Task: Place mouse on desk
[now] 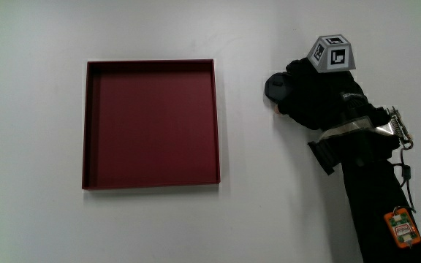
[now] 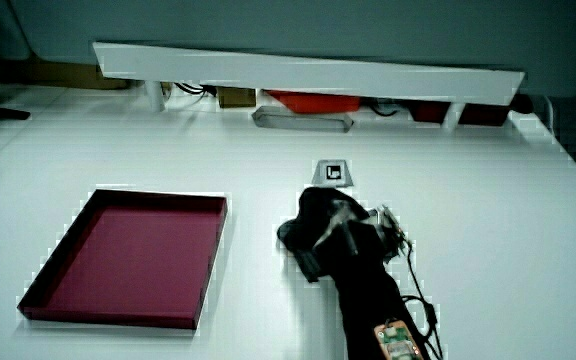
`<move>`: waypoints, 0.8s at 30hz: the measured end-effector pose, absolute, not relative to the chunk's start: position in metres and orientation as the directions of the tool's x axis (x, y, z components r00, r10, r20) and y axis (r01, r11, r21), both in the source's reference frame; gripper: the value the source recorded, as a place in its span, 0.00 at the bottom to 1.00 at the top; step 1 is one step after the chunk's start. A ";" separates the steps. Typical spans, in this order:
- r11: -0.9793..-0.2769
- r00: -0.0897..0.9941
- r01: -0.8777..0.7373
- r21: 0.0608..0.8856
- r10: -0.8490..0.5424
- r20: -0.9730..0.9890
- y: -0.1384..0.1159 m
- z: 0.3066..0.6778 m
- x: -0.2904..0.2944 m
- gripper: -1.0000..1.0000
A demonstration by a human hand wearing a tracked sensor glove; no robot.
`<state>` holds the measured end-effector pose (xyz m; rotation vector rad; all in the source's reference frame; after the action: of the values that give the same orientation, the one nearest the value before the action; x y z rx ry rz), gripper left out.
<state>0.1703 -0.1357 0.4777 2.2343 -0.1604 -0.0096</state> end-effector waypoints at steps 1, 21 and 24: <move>-0.606 0.991 -0.110 0.787 -0.124 0.043 -0.136 0.480 0.170 0.50; -0.627 0.983 -0.149 0.765 -0.177 0.045 -0.119 0.451 0.156 0.07; -0.637 0.955 -0.277 0.719 -0.264 0.134 -0.105 0.420 0.133 0.00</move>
<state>0.1328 -0.1051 0.4199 2.2895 -0.3780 0.0212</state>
